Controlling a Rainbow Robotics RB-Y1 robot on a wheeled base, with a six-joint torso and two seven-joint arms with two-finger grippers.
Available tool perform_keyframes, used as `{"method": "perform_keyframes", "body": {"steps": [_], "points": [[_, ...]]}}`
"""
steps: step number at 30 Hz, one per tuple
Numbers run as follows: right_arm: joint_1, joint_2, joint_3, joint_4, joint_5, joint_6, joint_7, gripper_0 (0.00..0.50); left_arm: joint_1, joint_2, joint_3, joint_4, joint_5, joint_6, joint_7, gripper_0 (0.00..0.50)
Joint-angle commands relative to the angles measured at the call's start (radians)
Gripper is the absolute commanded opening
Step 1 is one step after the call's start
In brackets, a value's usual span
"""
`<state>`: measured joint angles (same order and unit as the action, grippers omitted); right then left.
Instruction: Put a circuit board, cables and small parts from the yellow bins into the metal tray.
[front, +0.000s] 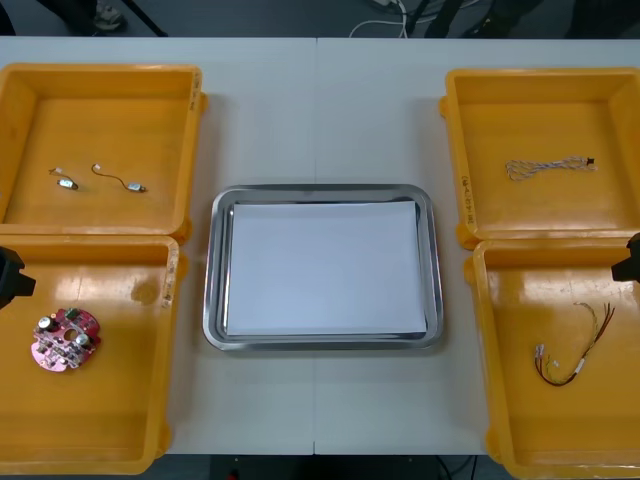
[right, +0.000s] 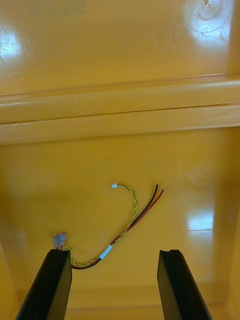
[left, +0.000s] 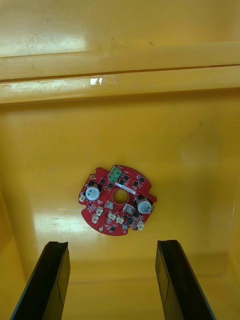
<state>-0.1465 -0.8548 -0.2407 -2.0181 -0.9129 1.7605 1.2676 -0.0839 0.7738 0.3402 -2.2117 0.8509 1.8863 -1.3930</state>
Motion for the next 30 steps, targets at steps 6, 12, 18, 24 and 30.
{"method": "perform_keyframes", "body": {"steps": [6, 12, 18, 24, 30], "points": [[0.008, -0.018, -0.011, -0.025, -0.008, 0.005, 0.038, 0.500, -0.004, 0.039, 0.036, -0.019, 0.005, -0.012, 0.028, 0.500], [0.008, -0.018, -0.011, -0.025, -0.008, 0.005, 0.038, 0.500, -0.004, 0.039, 0.036, -0.019, 0.005, -0.012, 0.028, 0.500], [0.008, -0.018, -0.011, -0.025, -0.008, 0.005, 0.038, 0.500, -0.004, 0.039, 0.036, -0.019, 0.005, -0.012, 0.028, 0.500], [0.008, -0.018, -0.011, -0.025, -0.008, 0.005, 0.038, 0.500, -0.004, 0.039, 0.036, -0.019, 0.005, -0.012, 0.028, 0.500], [0.008, -0.018, -0.011, -0.025, -0.008, 0.005, 0.038, 0.500, -0.004, 0.039, 0.036, -0.019, 0.005, -0.012, 0.028, 0.500]]}}
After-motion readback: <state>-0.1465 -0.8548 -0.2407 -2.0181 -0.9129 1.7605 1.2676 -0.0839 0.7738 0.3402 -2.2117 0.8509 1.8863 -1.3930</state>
